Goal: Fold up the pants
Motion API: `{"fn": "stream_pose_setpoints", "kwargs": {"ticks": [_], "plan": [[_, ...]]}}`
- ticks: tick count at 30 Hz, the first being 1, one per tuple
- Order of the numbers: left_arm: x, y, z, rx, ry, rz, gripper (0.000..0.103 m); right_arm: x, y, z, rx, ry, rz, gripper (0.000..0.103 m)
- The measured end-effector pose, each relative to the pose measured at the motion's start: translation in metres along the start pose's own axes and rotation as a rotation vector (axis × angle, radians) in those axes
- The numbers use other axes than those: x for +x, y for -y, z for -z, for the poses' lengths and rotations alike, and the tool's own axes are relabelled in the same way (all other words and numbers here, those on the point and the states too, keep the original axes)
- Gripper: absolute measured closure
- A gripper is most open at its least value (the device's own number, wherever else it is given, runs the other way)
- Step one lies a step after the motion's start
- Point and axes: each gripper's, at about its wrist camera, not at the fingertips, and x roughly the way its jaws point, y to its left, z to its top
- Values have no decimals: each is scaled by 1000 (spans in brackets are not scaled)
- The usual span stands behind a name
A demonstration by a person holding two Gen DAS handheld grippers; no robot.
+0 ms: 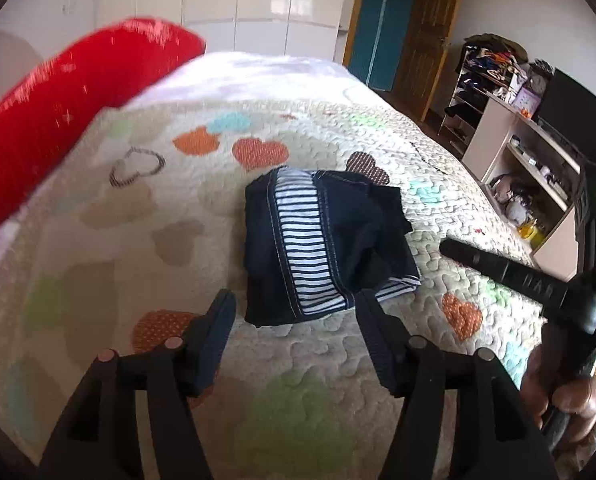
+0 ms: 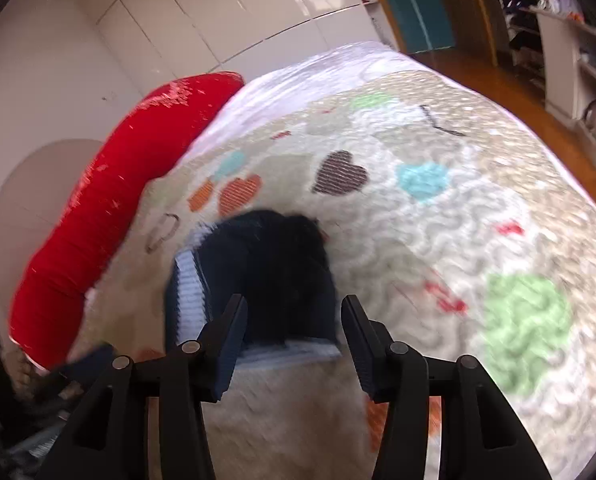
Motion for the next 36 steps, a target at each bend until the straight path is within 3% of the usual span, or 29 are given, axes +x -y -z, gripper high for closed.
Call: {"fn": "stream_pose_setpoints", "kwargs": {"ticks": [5,14,20,29,32,36], "plan": [[-21,13,5,45,57,-57,33,-7,-4,25,-61,-26,100,48],[-53,11,5,22,175,-154,11,-10,-11,44,-111,-52,166,45],[-63,6,4,2,232,-258,9,-8,-26,48,-160,-56,175,42],[-59,-5,5,-42,206,-254,9,2,-33,55,-184,-83,204,42],[-56,-6,7,-51,188,-263,2,3,-37,57,-210,-79,222,42],[-45,-9,11,-54,149,-218,1,5,-41,59,-241,-76,266,38]]}}
